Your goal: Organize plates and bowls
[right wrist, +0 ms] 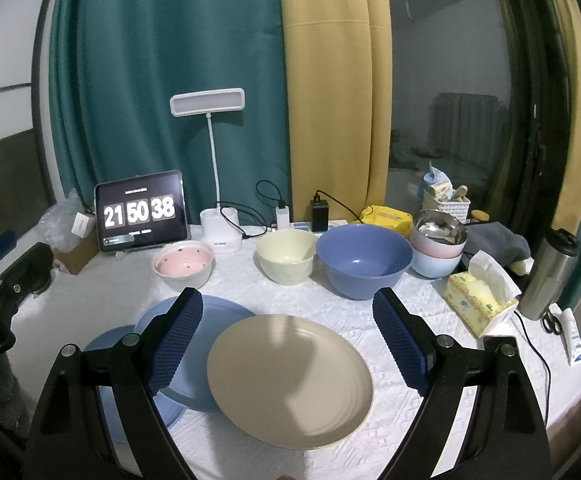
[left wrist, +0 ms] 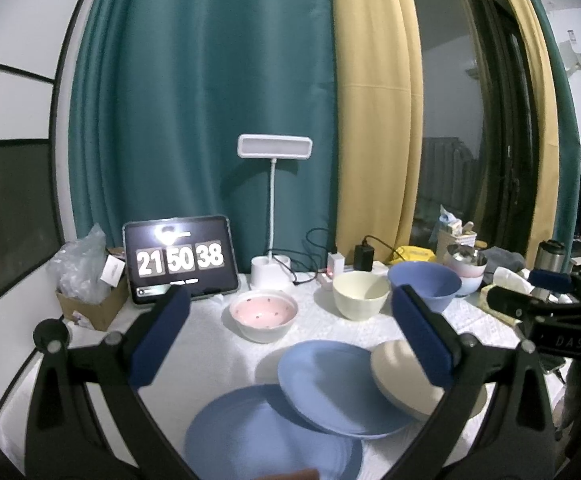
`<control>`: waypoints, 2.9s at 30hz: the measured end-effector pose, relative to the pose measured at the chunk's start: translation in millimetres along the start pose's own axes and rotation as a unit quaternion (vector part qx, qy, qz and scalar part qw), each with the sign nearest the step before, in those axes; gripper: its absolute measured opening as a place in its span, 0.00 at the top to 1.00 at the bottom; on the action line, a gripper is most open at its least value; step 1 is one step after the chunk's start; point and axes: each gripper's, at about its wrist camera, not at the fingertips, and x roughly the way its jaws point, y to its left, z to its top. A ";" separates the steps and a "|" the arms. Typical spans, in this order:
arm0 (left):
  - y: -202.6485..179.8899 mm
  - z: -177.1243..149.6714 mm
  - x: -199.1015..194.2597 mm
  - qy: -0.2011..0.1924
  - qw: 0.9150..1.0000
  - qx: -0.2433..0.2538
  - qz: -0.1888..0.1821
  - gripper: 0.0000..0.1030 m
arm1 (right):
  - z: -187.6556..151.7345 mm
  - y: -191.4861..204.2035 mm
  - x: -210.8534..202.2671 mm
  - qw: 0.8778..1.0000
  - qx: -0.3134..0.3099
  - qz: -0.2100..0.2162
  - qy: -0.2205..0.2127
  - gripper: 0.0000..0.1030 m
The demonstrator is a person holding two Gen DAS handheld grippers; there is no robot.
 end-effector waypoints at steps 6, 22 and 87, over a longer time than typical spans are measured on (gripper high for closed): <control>-7.0 -3.4 1.8 0.001 1.000 0.002 -0.002 0.01 | 0.3 -9.3 0.4 1.000 0.004 -0.002 0.002 0.13; -6.3 -2.7 1.5 0.001 1.000 0.002 -0.001 0.01 | 0.9 -9.7 -1.0 1.000 0.004 -0.004 0.004 0.13; -129.0 -84.3 157.7 0.253 0.956 0.133 -0.069 0.16 | -85.8 -118.6 136.8 0.975 0.125 -0.001 0.186 0.20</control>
